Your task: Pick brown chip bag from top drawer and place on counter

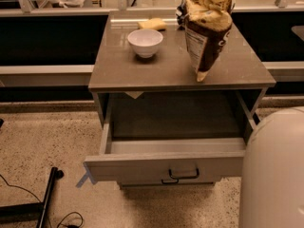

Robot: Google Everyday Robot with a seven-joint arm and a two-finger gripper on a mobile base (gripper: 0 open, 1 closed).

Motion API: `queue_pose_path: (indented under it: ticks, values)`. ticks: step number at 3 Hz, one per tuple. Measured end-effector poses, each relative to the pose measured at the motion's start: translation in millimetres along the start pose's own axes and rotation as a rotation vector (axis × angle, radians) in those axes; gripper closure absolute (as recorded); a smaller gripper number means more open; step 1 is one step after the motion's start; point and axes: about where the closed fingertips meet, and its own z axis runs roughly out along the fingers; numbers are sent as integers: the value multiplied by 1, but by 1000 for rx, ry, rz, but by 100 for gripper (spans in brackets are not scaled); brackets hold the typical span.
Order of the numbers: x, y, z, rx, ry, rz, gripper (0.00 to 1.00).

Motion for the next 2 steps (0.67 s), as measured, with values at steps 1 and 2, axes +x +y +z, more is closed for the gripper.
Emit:
queue_pose_path:
  ticks: [1,2]
  values:
    - [-3,-13,1,34,-59,-34,100]
    - [3,-23,13,51,-110,-39,100]
